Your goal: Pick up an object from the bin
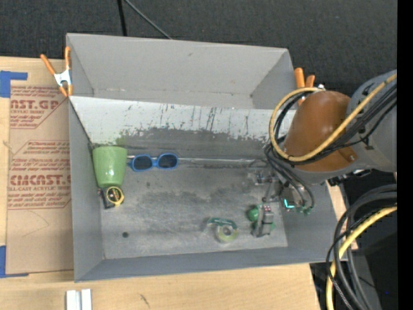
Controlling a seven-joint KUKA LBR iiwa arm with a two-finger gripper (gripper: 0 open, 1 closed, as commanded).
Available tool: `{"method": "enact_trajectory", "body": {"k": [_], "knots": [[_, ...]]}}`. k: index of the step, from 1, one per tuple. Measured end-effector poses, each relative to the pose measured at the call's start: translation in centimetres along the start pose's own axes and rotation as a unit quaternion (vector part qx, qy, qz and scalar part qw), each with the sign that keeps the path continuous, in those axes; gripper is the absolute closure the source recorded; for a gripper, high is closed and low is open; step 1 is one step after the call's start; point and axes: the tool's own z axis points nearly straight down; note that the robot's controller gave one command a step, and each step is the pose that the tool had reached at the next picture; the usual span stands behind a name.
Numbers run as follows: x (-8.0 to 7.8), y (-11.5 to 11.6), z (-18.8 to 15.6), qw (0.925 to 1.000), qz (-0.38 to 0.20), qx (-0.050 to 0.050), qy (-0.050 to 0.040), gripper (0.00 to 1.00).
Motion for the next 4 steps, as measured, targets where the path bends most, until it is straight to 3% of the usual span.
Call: {"method": "enact_trajectory", "body": {"k": [1, 2, 3, 4], "knots": [[-1.7, -2.9, 7.6, 0.9998, -0.019, 0.0, -0.0011, 0.0], [1.7, -5.3, 7.1, 0.9986, 0.053, 0.0, -0.0057, 0.0], [1.7, -5.2, 7.1, 0.9986, 0.052, 0.0, -0.0042, 1.0], [0.0, -5.2, -6.2, 0.9983, 0.059, 0.0, -0.0079, 1.0]]}}
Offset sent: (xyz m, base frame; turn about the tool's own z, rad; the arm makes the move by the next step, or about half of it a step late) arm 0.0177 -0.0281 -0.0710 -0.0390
